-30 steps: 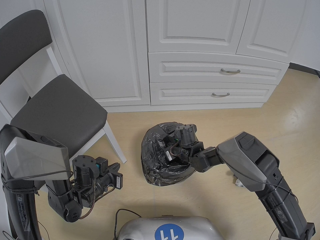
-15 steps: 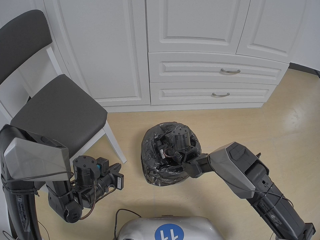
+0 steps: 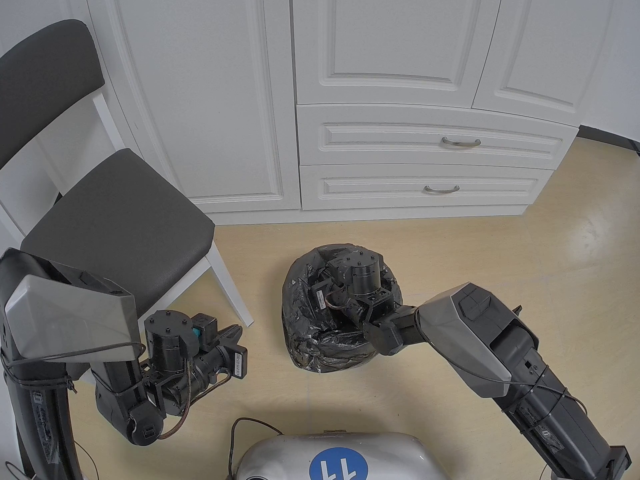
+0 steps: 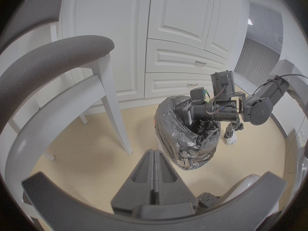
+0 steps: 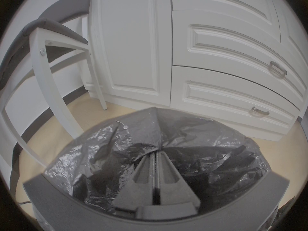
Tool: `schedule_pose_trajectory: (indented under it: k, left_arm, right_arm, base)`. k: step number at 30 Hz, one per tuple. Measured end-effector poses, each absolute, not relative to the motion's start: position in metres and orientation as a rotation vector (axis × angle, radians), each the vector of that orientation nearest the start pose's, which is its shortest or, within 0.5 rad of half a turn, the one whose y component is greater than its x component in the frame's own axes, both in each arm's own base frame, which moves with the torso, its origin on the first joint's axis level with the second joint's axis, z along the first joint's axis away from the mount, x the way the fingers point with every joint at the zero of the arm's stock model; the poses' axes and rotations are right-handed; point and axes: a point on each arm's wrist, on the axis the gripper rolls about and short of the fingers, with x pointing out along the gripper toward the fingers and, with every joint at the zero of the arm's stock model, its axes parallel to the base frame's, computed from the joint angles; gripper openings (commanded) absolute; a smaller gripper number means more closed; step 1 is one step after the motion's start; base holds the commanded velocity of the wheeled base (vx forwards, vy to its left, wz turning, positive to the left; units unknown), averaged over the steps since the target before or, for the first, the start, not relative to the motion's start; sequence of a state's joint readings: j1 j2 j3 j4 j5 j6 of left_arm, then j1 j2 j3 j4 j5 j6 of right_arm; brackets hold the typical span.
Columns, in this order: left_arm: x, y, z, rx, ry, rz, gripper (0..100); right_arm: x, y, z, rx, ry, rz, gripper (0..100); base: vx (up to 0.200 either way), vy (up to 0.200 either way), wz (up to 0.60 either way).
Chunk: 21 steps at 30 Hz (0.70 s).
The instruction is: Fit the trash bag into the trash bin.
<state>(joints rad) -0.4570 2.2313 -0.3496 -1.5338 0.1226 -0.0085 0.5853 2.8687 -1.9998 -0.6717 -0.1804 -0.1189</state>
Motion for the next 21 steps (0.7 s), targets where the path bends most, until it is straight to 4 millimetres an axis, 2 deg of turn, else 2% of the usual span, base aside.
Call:
schedule_pose_trajectory:
  k: [12,17,21]
  left_arm:
    - [0.27,-0.128,0.016,0.088,0.324,-0.326,0]
    - [0.269,-0.128,0.018,0.088,0.322,-0.326,0]
    - [0.269,-0.128,0.018,0.087,0.32,-0.327,0]
  right_arm:
    - [0.467,0.303,-0.007,-0.162,0.124,0.404,0]
    - [0.452,0.293,-0.009,-0.2,0.207,0.416,0]
    - [0.431,0.279,-0.011,-0.258,0.294,0.436,0]
  base:
    - [0.0,0.0,0.0]
    - [0.0,0.0,0.0]
    - [0.0,0.0,0.0]
